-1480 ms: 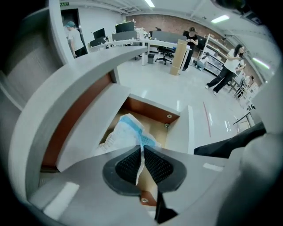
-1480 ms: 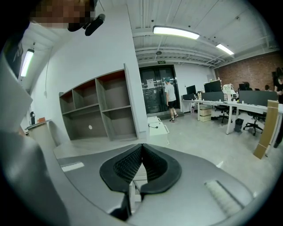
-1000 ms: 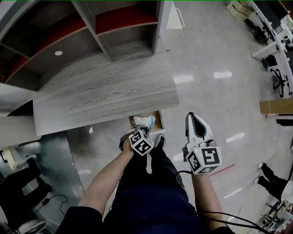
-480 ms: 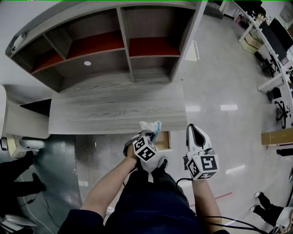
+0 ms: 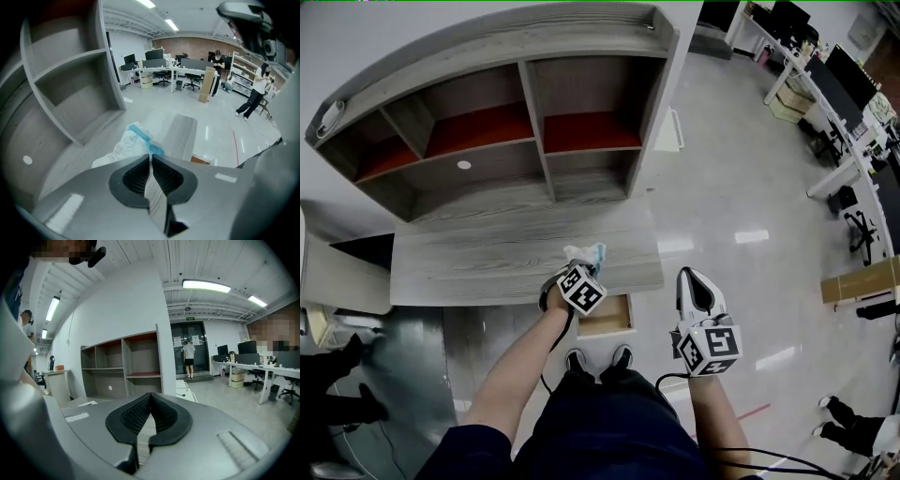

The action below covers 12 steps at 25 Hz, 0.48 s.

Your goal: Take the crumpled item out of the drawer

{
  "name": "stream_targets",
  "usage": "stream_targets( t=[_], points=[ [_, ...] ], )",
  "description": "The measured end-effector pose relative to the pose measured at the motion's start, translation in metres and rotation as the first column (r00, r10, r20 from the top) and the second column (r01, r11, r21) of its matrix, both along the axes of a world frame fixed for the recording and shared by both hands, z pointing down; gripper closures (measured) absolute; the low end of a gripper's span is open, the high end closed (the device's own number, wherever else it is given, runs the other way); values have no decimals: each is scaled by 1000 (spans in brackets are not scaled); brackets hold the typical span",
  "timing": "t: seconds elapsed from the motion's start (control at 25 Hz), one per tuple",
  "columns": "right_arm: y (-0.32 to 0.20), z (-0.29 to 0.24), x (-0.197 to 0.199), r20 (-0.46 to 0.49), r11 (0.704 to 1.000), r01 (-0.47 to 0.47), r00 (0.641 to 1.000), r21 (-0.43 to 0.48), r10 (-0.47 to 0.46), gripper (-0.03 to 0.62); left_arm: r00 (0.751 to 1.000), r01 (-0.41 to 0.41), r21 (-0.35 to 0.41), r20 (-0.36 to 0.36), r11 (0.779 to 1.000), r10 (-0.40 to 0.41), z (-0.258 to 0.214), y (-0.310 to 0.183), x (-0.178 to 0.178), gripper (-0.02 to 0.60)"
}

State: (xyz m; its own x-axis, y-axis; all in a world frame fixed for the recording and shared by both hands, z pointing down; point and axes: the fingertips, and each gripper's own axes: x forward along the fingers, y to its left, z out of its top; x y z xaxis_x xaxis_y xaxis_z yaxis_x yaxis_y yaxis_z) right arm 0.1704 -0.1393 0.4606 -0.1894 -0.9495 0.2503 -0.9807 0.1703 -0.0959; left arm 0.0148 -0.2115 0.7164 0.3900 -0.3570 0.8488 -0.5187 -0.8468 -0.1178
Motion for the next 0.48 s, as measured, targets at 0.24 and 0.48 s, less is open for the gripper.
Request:
stream_targets(
  t=[0.24,0.48],
  points=[
    [-9,5,13,5,1000,-26,1000,-16,26,588,999,-1,-34,48,999,2,24,-21,8,555],
    [-14,12,20,8,998,-39,999,-39,40,588,999,-2,-75,34,997,5,37,-28,17,554]
  ],
)
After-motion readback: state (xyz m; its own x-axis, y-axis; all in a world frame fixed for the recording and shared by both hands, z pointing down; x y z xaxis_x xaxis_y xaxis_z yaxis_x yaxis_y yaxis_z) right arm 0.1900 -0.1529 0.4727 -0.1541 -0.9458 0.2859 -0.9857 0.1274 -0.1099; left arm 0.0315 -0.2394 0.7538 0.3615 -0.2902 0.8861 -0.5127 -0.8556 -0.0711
